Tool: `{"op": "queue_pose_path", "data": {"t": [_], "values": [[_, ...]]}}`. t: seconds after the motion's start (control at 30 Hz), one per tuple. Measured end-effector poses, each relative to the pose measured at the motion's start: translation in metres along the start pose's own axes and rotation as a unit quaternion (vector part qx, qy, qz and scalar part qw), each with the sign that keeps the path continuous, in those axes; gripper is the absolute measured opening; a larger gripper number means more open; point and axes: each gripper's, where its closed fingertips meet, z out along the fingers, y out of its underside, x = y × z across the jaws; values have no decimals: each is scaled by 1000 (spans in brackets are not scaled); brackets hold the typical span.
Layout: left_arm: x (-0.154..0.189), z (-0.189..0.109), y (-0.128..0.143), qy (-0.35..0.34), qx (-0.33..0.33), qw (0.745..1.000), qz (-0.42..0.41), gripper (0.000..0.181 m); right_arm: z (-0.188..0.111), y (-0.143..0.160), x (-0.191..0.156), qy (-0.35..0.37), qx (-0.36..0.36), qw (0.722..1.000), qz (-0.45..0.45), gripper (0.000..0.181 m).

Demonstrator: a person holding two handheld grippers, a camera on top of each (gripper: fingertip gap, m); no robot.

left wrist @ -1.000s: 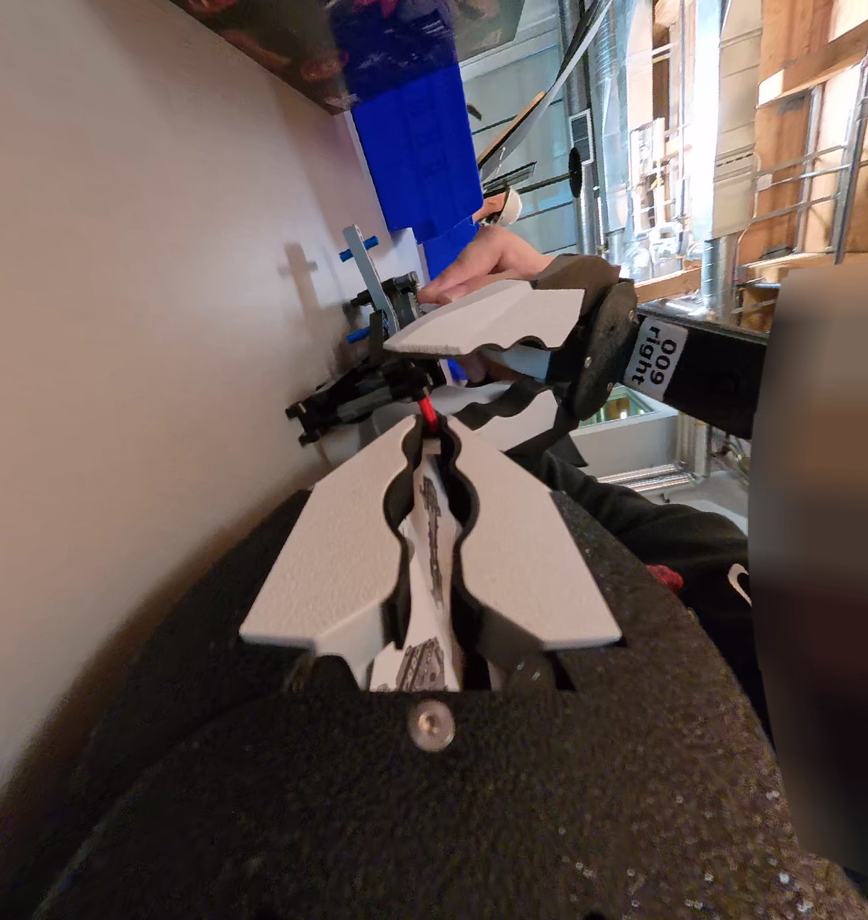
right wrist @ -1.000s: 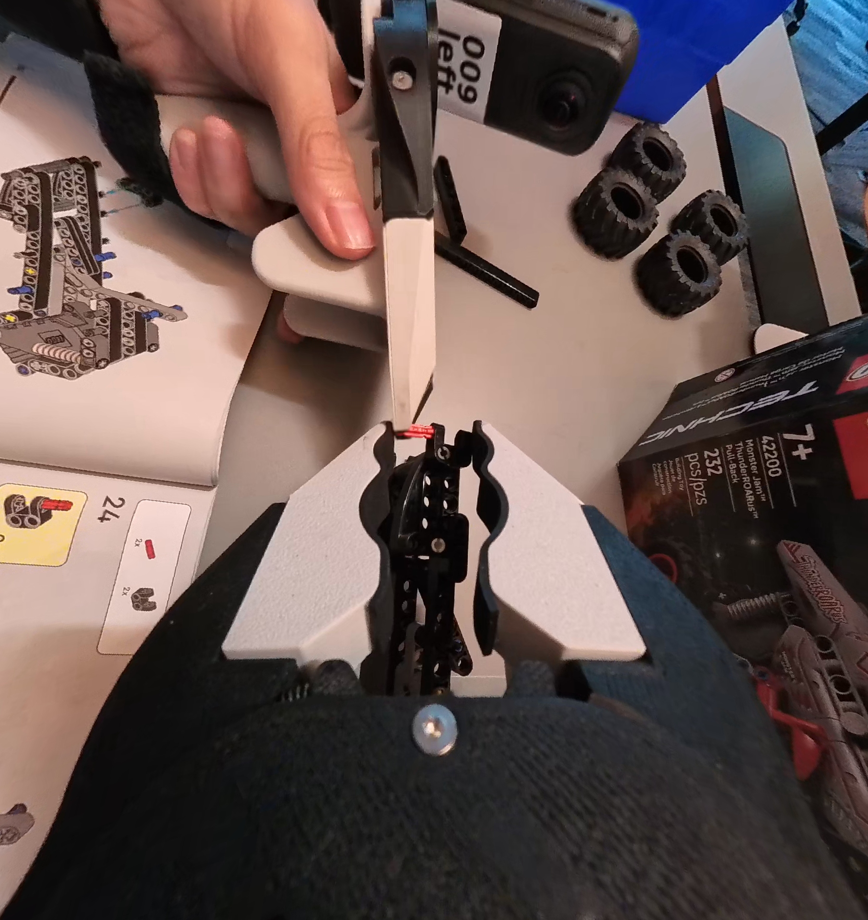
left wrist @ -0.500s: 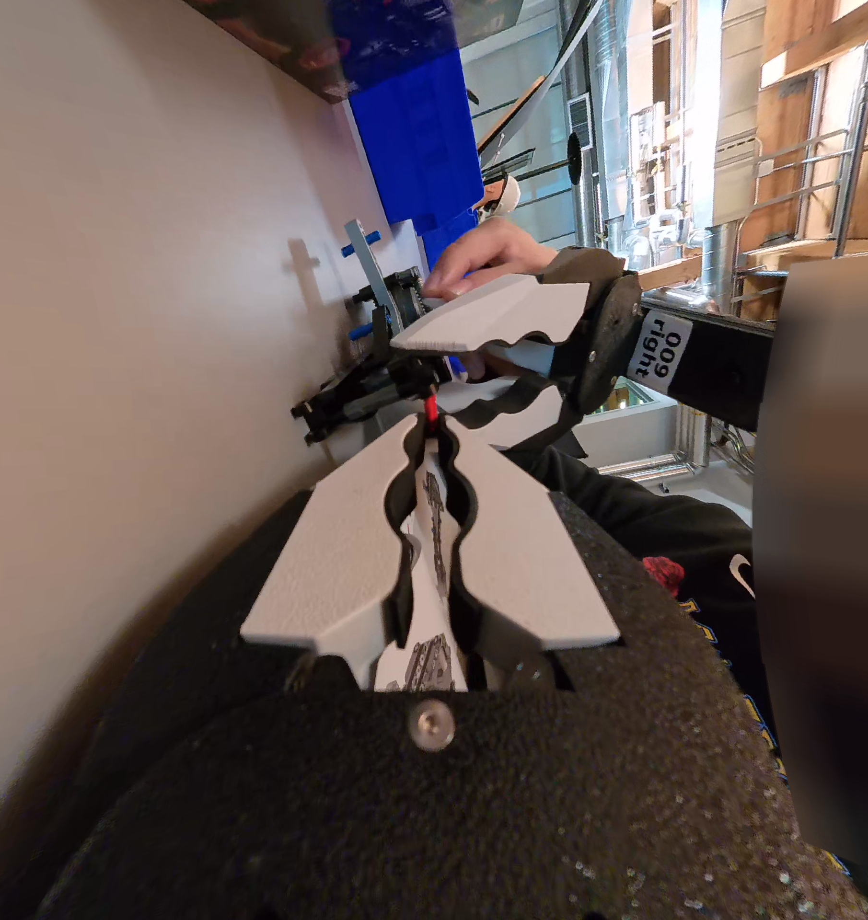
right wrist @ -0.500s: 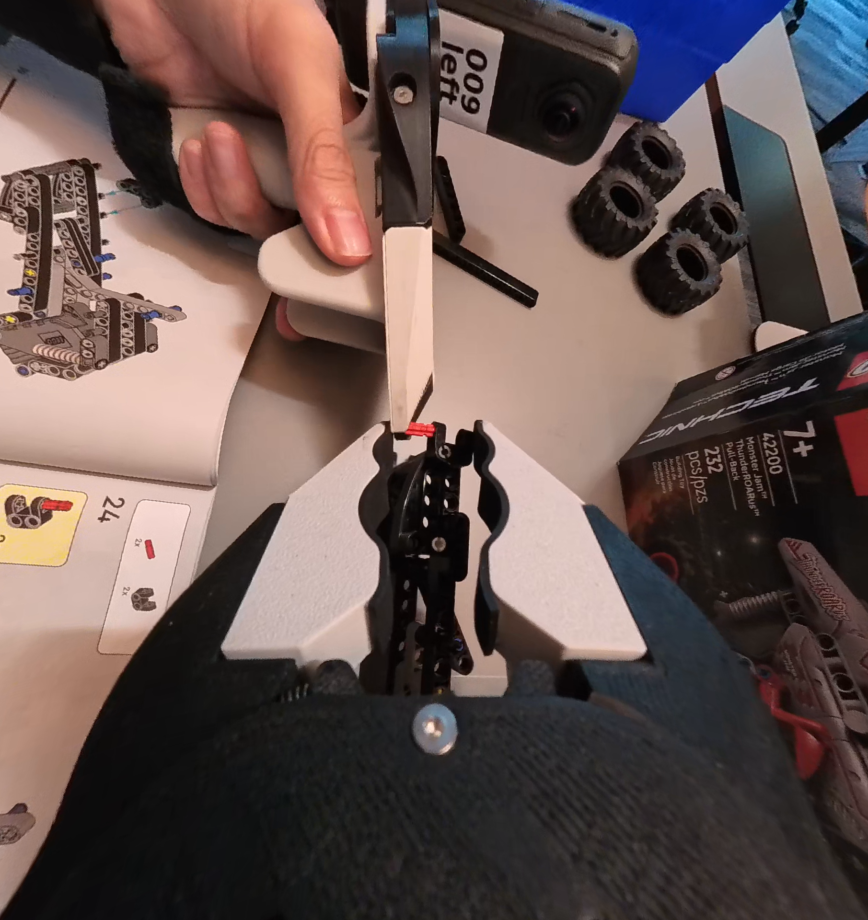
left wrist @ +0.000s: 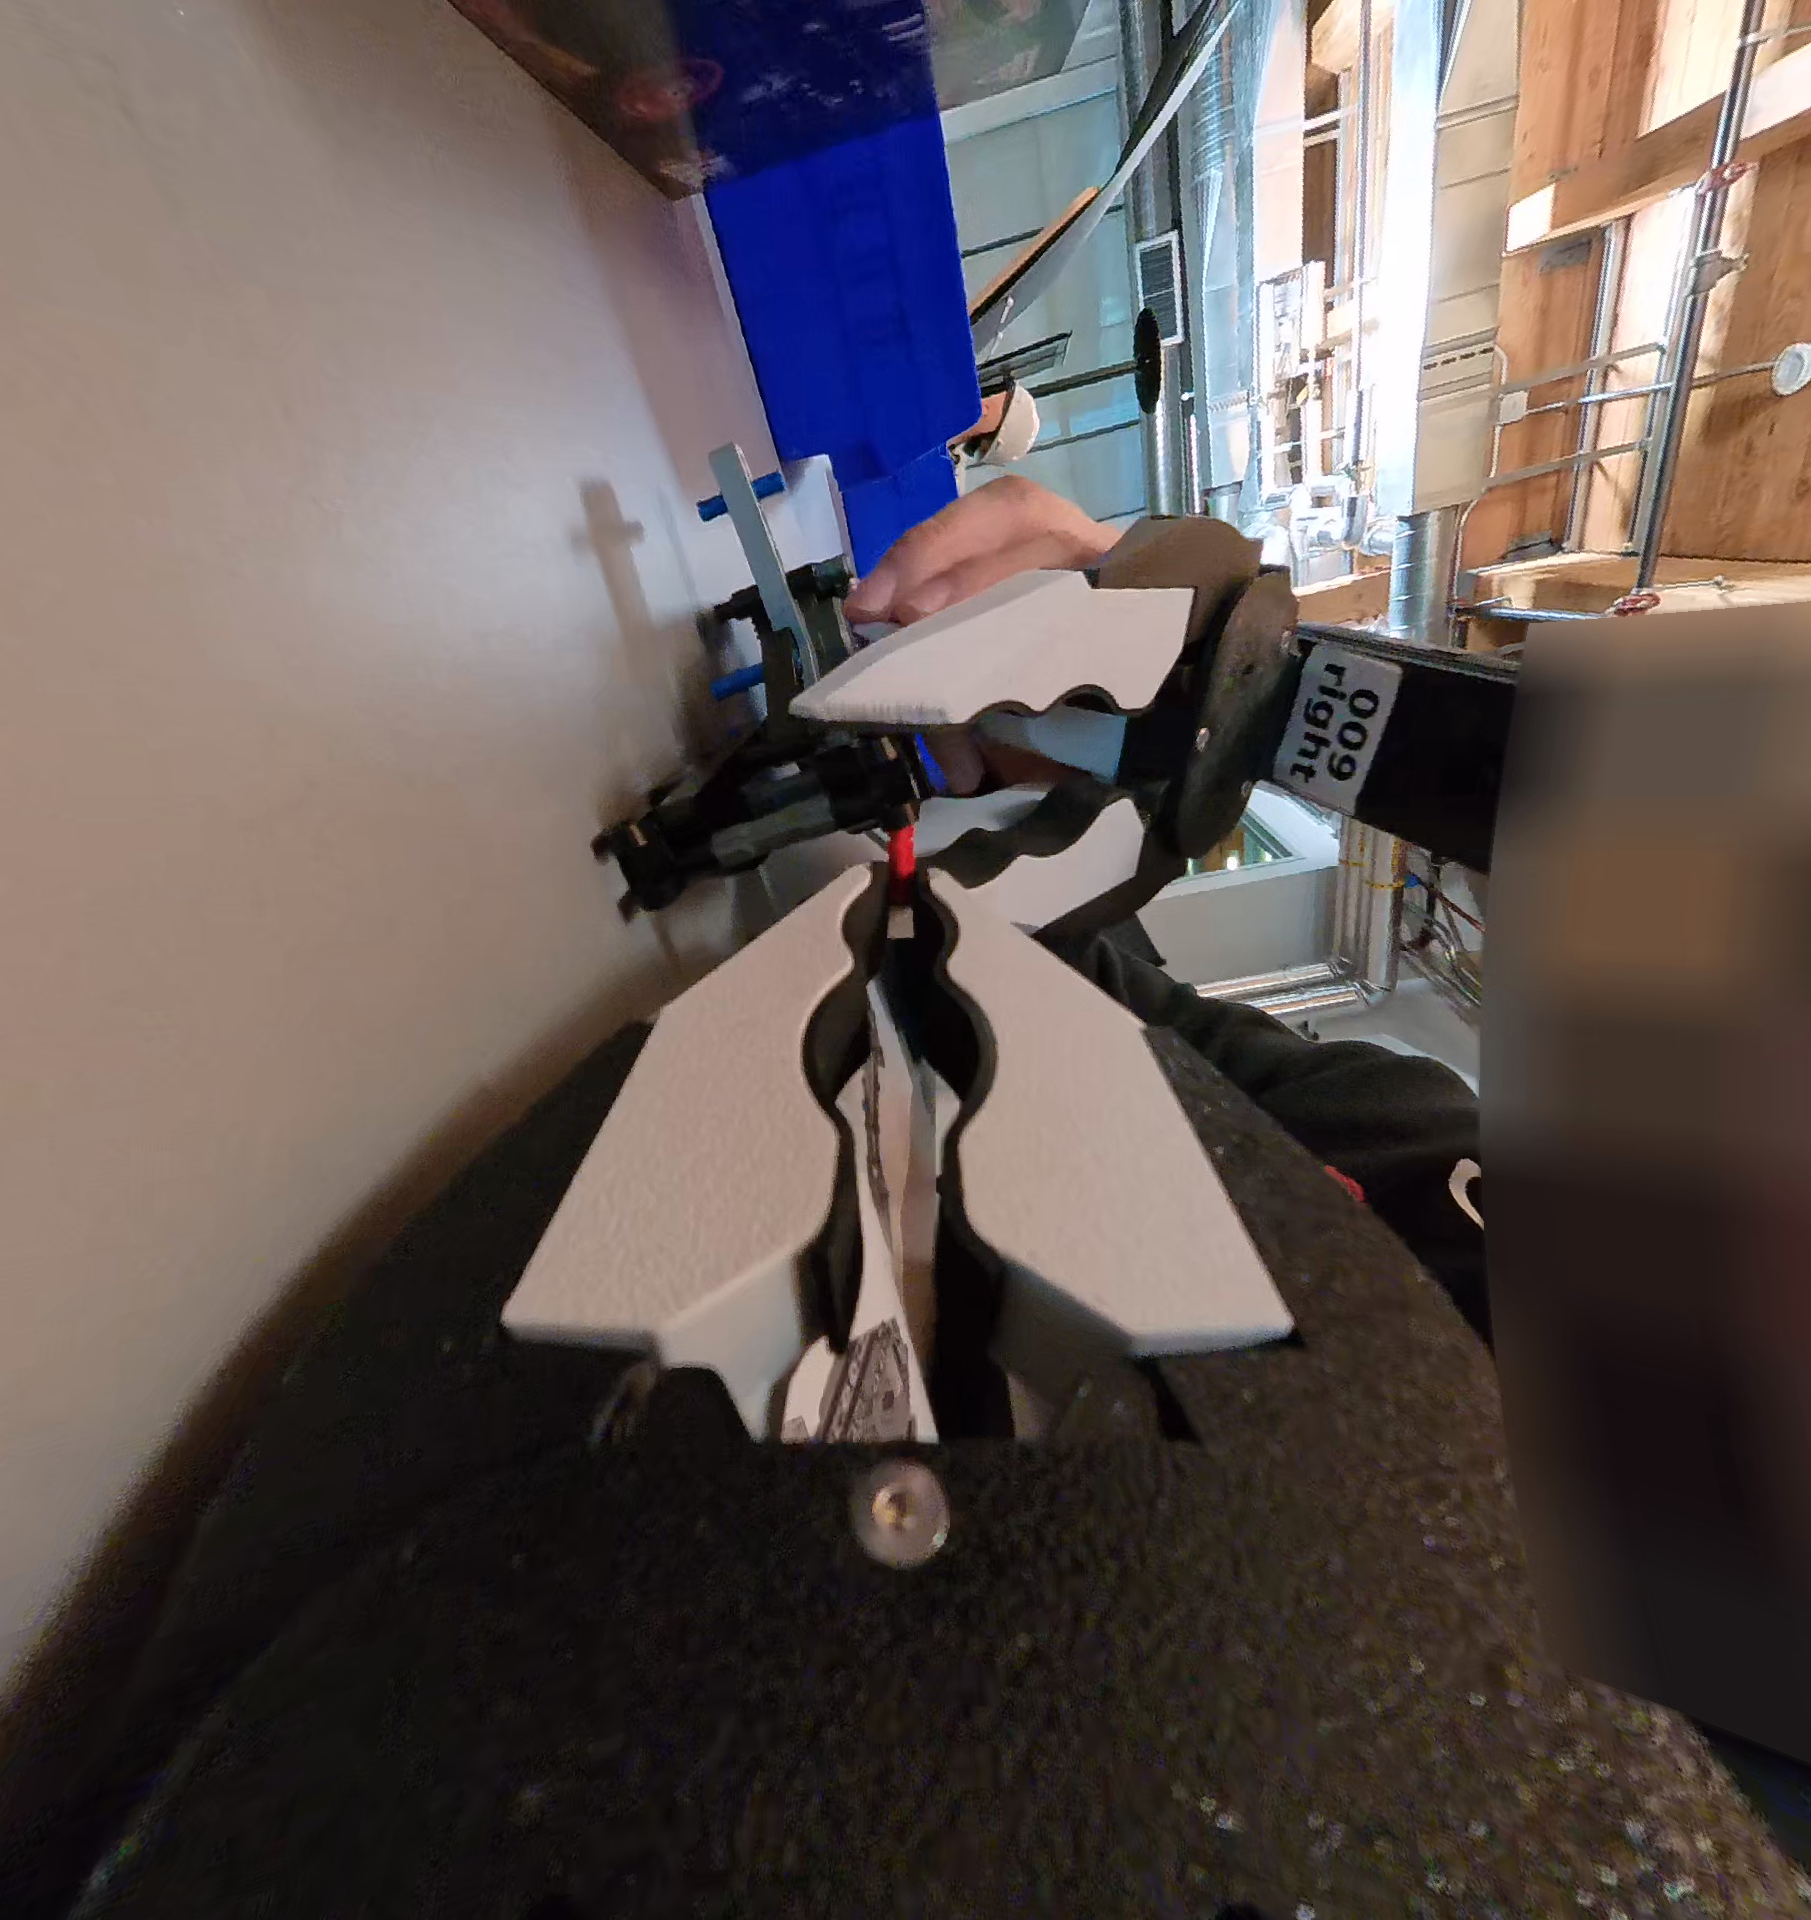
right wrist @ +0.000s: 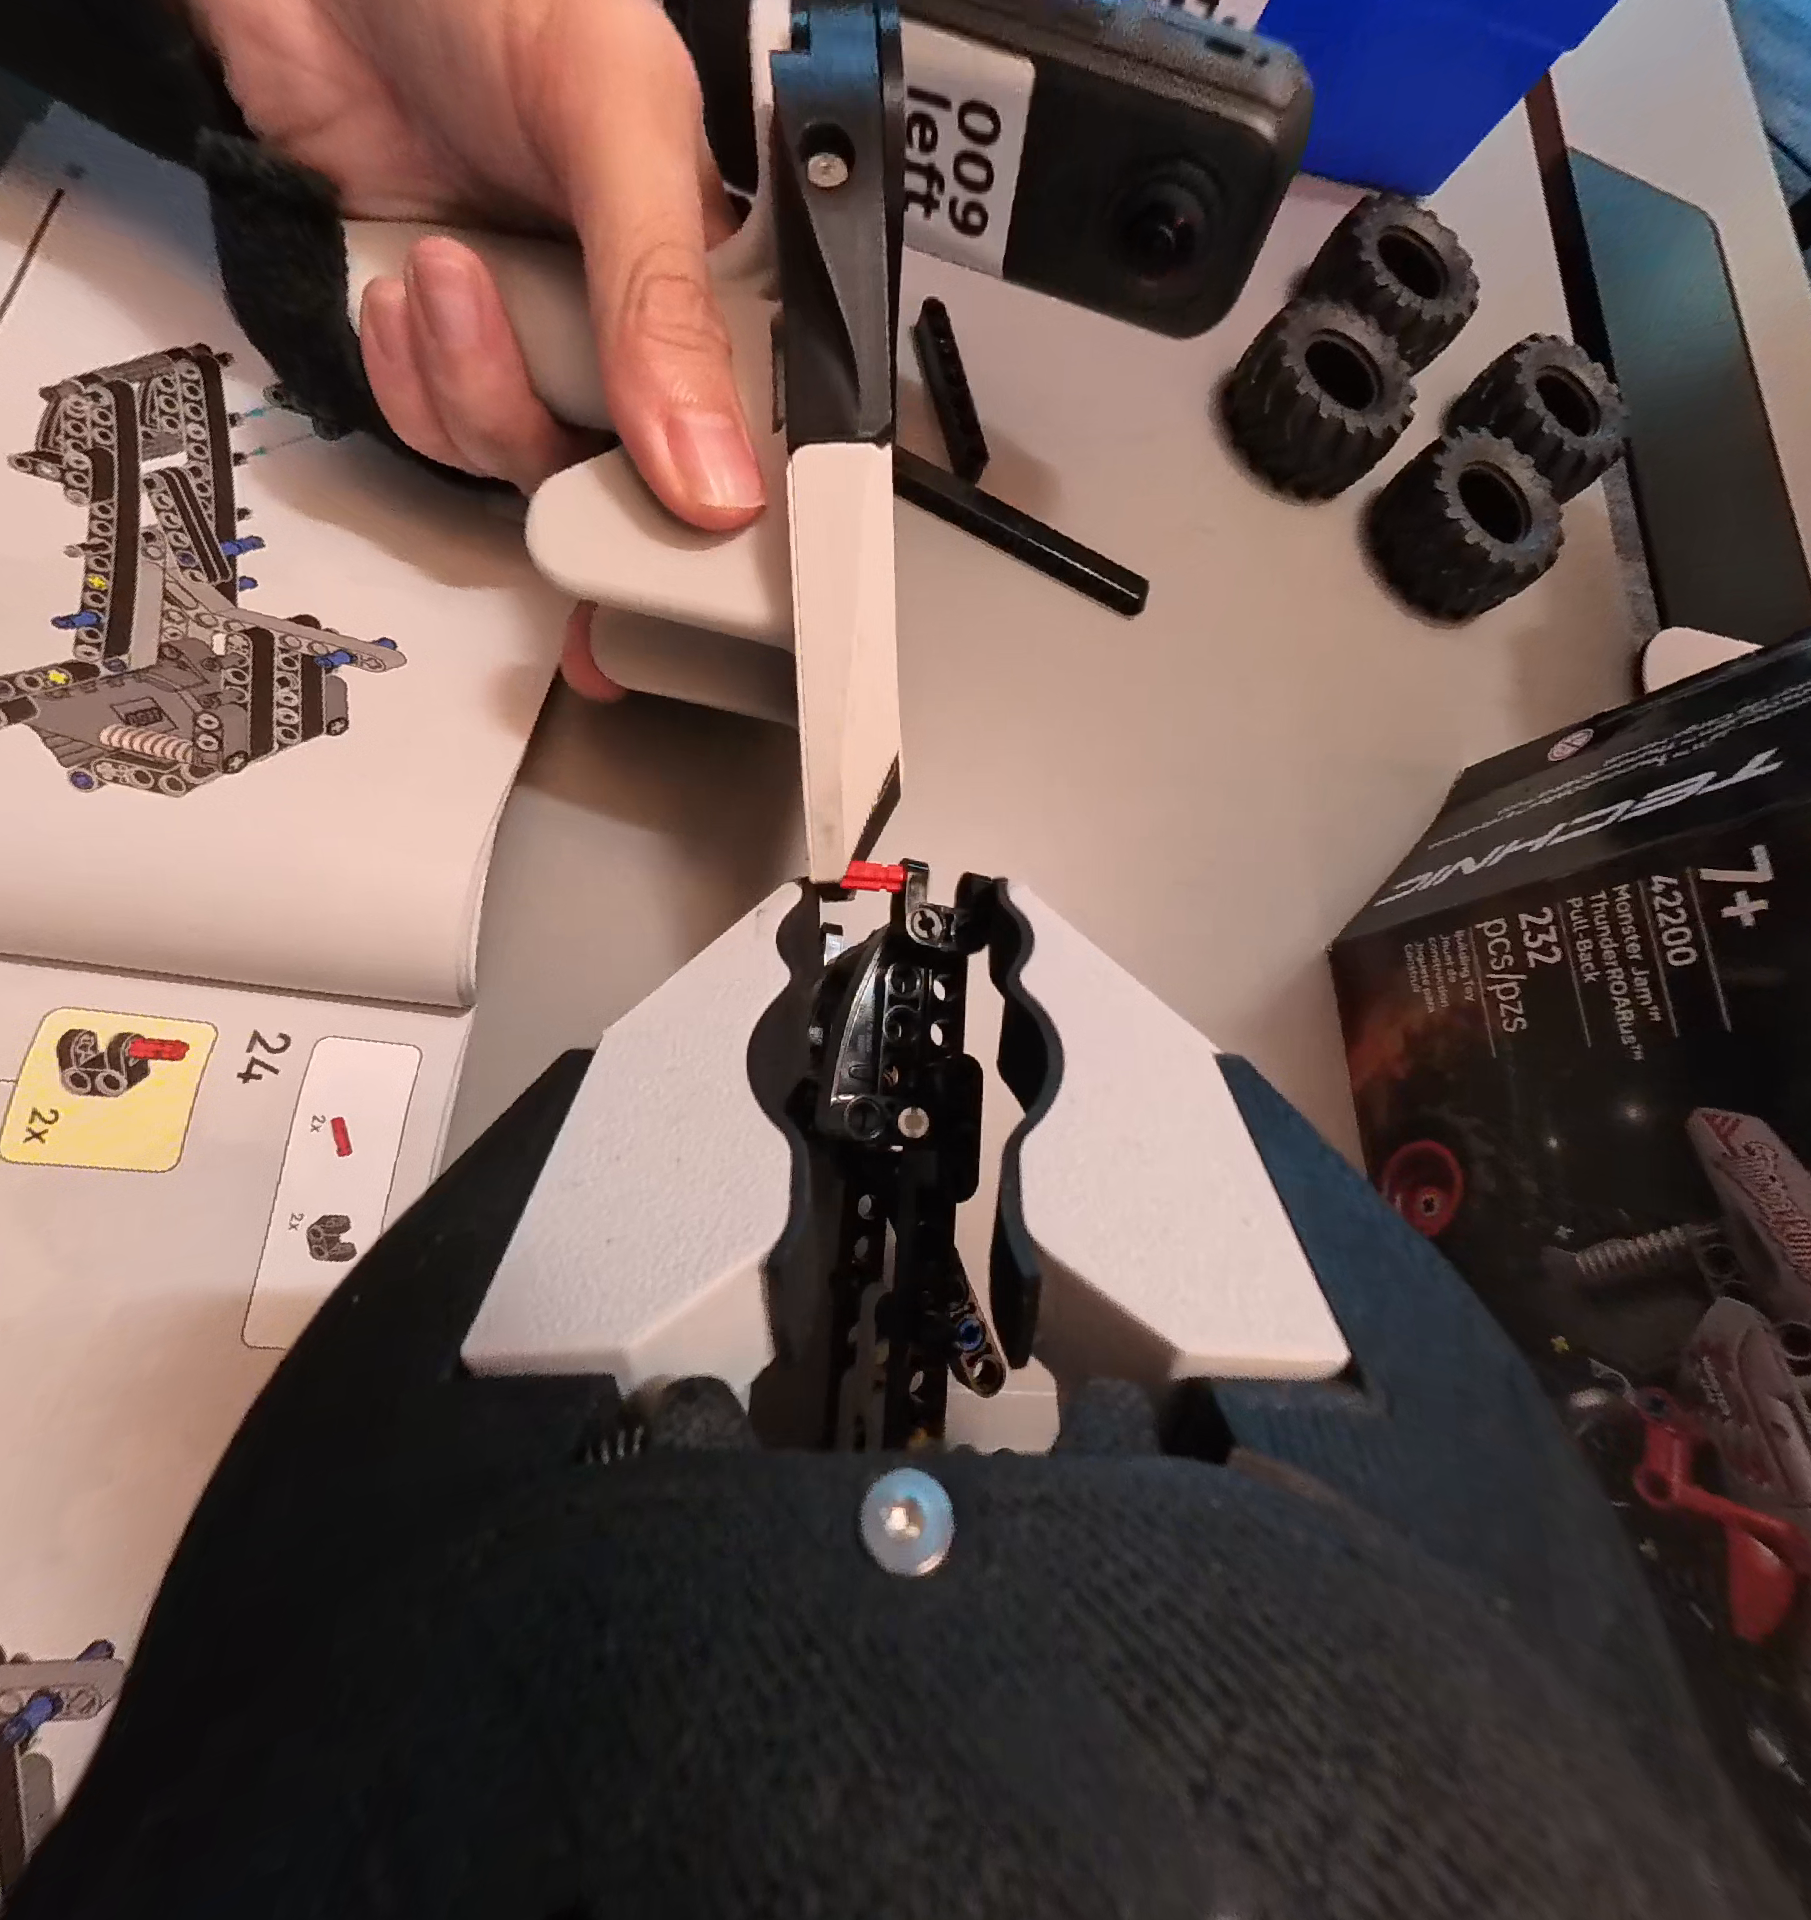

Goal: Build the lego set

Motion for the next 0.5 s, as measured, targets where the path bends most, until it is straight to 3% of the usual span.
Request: {"op": "queue_pose_path", "data": {"t": [0.03, 0.5], "values": [[0, 0, 1, 2, -2, 1000, -2, 2, 0, 0, -1, -3, 0, 1000, -2, 30], [0, -5, 11, -3, 34, 999, -5, 2, 3, -5, -13, -25, 4, 999, -29, 29]]}}
